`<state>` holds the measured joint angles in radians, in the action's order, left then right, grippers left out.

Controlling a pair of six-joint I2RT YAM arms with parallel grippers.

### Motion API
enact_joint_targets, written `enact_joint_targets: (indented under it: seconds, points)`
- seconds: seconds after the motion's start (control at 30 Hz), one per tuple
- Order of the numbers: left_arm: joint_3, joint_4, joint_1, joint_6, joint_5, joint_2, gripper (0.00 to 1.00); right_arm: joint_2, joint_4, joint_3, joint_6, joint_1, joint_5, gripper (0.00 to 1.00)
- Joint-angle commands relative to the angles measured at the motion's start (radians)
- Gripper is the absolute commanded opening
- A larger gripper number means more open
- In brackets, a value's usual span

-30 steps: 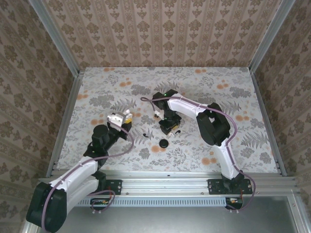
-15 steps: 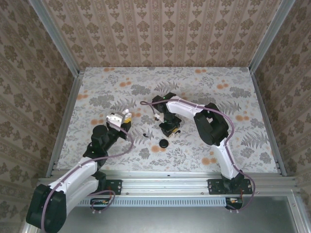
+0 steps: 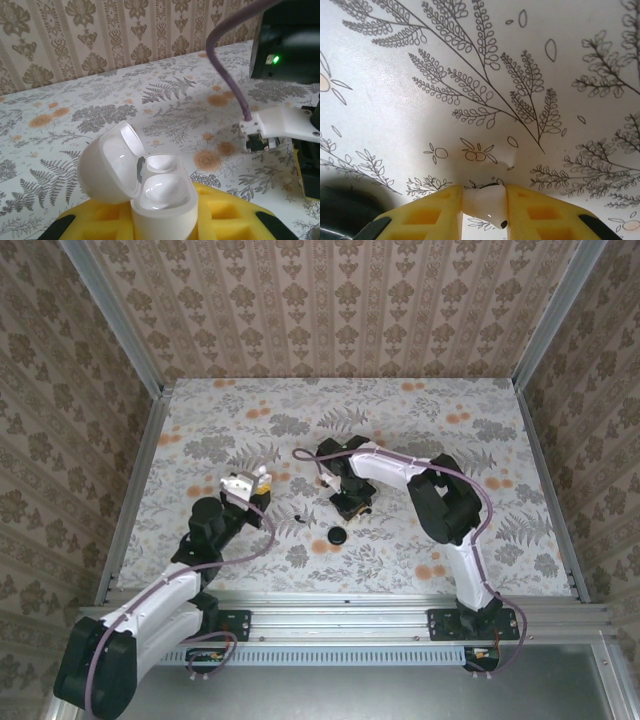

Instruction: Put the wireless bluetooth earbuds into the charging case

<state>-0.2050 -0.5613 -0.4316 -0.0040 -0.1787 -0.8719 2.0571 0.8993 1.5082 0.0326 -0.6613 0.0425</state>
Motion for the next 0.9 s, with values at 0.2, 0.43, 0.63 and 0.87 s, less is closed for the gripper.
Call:
enact_joint_targets:
  seconds: [0.2,0.43,0.63,0.87]
  points:
    - [-0.015,-0.179,-0.088,0.066,-0.064,-0.085,0.11,-0.341,-0.572,-0.297,0.213,0.092,0.279,0.26]
    - [-0.034,-0.339,-0.153,0.138,-0.093,-0.197,0.09,-0.541,-0.907,-0.457,0.293,0.098,0.401,0.27]
    - [-0.087,-0.391,-0.191,0.208,-0.153,-0.274,0.09,-0.658,-1.091,-0.555,0.346,0.092,0.459,0.27]
    - [-0.130,-0.429,-0.209,0.230,-0.196,-0.333,0.09,-0.746,-1.148,-0.594,0.340,0.032,0.469,0.28]
